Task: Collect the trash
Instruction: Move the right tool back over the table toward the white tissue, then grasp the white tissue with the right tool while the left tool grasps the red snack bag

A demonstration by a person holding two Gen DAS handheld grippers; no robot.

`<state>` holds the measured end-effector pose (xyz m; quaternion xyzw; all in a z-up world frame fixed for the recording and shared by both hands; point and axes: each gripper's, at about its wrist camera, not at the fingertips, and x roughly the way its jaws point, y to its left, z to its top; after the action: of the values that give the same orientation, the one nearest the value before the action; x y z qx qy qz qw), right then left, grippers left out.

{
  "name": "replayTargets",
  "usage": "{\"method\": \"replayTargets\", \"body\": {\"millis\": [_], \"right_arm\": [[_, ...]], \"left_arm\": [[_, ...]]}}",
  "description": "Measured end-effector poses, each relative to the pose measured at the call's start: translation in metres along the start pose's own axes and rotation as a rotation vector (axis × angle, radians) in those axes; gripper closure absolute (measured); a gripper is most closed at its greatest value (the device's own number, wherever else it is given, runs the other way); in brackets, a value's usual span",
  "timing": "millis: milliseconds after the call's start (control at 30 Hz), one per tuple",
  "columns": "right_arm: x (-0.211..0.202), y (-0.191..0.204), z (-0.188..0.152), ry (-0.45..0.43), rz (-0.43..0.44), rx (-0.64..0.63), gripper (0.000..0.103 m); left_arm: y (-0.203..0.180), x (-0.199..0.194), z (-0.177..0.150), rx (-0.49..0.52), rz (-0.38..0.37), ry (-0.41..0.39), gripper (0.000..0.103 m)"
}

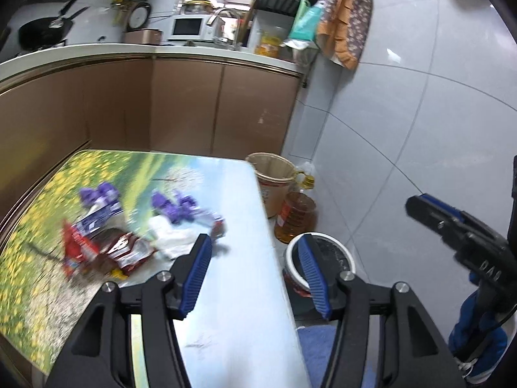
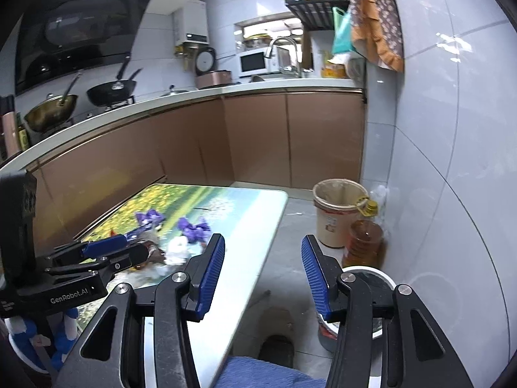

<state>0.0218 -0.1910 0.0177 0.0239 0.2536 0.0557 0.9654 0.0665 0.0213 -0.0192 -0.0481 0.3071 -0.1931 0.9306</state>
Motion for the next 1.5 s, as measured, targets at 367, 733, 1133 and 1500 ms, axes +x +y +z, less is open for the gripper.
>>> {"method": "replayTargets", "body": {"millis": [367, 733, 1133, 1500], "right_arm": [[0.007, 0.037, 0.001, 0.030, 0.124, -0.043, 0.051], [0.104, 0.074, -0.002, 0.198, 0.294, -0.085, 0.051], [0.229, 0.129, -0.014, 0.384, 0.405, -0.187, 0.051], [0.292, 0.149, -0.036, 0.505, 0.434, -0.199, 0.050]], "left_arm": [[0.099, -0.031, -0.025, -0.140, 0.150, -0.008, 0.037], [0.192, 0.009, -0.017, -0.370, 0.279, 0.120, 0.037], [0.215, 0.068, -0.003, -0.393, 0.402, 0.177, 0.037], [0.236, 0.088, -0.024, -0.458, 0.412, 0.204, 0.037]]}}
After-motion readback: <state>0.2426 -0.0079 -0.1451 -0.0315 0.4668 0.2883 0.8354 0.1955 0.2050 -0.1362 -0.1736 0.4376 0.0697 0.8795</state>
